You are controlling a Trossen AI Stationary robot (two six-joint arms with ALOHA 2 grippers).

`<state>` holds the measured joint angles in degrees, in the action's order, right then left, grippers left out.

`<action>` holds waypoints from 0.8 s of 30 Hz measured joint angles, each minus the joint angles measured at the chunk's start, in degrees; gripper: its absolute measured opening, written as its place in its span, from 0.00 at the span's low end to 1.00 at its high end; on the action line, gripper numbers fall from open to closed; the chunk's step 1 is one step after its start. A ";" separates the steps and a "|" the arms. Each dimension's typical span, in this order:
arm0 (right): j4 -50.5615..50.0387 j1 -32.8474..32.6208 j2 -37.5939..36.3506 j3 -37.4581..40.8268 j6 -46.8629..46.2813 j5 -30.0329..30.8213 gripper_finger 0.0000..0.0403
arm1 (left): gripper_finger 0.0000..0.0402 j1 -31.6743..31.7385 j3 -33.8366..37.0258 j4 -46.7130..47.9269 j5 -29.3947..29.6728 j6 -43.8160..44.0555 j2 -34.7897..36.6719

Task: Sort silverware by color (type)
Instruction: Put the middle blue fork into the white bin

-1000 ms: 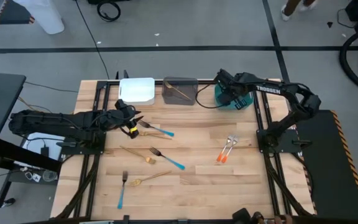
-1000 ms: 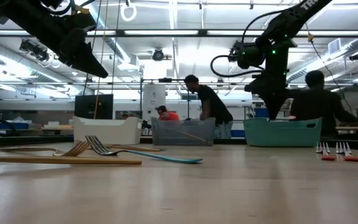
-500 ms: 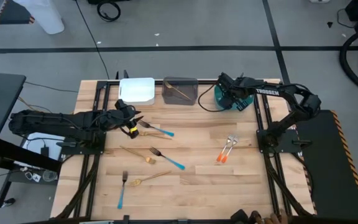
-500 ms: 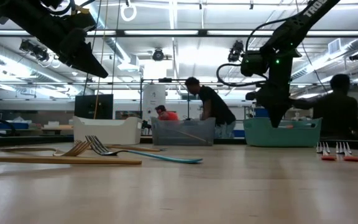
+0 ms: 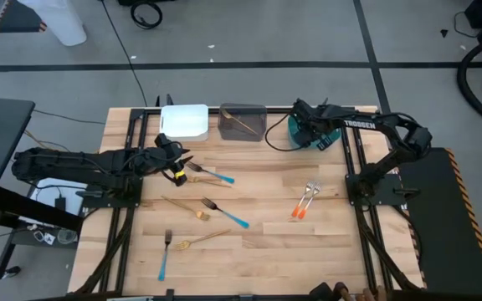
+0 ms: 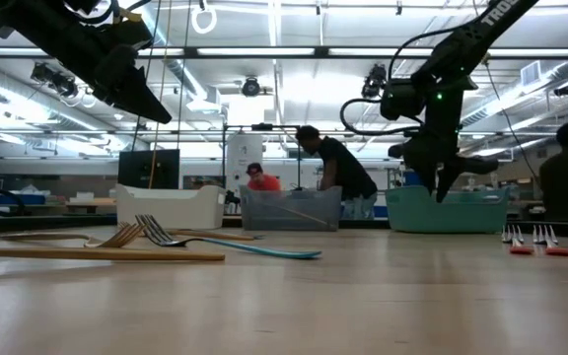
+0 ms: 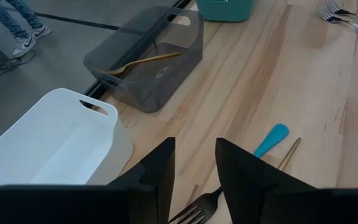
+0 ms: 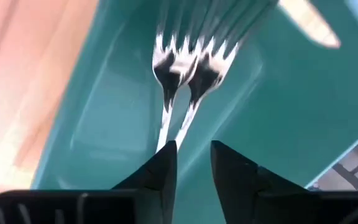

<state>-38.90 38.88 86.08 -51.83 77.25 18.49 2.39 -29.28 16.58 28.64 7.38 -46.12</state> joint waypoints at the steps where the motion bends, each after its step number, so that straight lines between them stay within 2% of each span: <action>1: 0.30 -0.16 0.00 0.00 -0.55 -0.11 0.29 | 0.31 0.00 0.00 0.00 0.00 0.00 0.00; 6: -0.41 -0.97 0.00 -2.20 -5.44 -0.13 0.32 | 0.31 0.00 0.00 0.04 -1.00 1.27 0.01; 14: -2.80 -4.76 0.00 -9.51 -21.61 3.71 0.31 | 0.31 -0.08 0.00 0.20 -13.30 1.69 0.01; 20: -3.69 -10.19 0.00 -14.31 -39.61 8.59 0.31 | 0.31 -1.81 0.02 2.39 -13.50 4.21 -0.01; 24: -4.37 -13.99 0.00 -16.27 -48.49 6.33 0.31 | 0.31 -3.76 0.02 3.21 -13.51 5.57 -0.89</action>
<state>-43.28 24.89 86.08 -68.10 28.76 24.82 -1.36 -29.26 19.78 15.14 12.94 -47.01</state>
